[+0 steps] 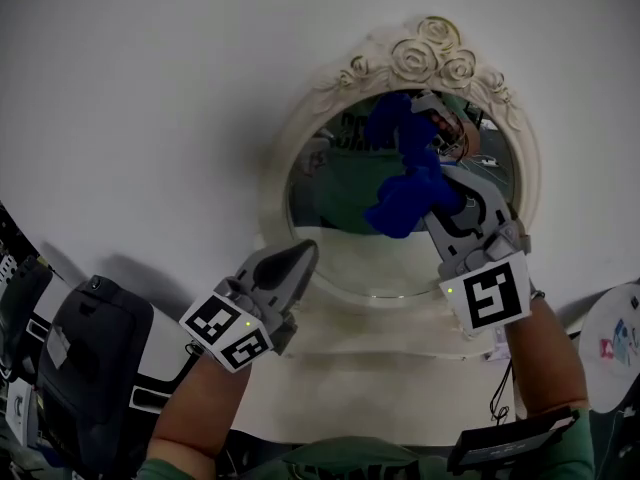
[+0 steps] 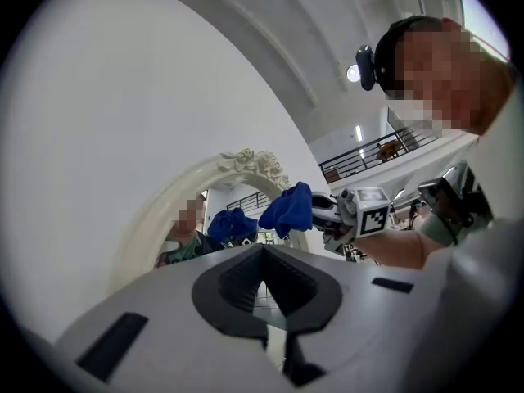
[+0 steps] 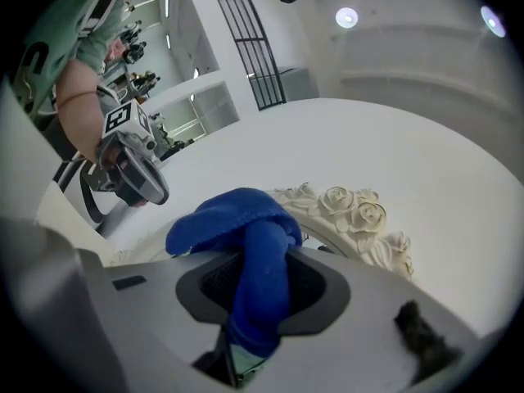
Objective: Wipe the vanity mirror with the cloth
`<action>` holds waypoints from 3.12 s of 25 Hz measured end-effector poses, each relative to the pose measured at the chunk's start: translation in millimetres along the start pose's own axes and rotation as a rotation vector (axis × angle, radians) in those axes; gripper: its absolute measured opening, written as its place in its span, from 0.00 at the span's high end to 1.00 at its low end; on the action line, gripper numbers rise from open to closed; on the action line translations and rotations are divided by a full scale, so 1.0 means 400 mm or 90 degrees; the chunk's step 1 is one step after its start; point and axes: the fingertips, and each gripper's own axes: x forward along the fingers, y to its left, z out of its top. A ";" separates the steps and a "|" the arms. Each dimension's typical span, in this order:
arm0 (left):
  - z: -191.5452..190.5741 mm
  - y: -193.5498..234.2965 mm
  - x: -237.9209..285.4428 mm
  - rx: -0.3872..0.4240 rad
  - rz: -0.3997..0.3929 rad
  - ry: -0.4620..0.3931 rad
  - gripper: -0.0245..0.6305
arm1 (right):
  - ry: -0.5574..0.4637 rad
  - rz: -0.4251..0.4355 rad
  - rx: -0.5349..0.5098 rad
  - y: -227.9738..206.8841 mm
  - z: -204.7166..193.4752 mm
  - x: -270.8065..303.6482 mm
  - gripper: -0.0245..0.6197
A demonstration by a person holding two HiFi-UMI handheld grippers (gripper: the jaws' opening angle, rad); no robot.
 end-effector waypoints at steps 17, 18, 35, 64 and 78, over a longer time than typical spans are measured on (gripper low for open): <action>-0.068 0.045 0.033 -0.010 -0.012 0.004 0.97 | 0.008 -0.083 -0.220 -0.052 0.077 0.207 0.79; -0.068 0.046 0.033 -0.010 -0.013 0.003 0.97 | 0.007 -0.084 -0.228 -0.053 0.083 0.216 0.79; -0.084 0.050 0.026 -0.012 -0.020 0.009 0.97 | 0.091 -0.093 -0.226 -0.119 0.020 0.258 0.79; -0.098 0.018 0.010 -0.009 -0.027 0.021 0.97 | 0.105 -0.117 -0.275 -0.083 -0.025 0.137 0.79; -0.086 0.049 -0.087 -0.007 0.008 0.023 0.97 | 0.096 -0.060 -0.350 0.069 0.058 0.353 0.79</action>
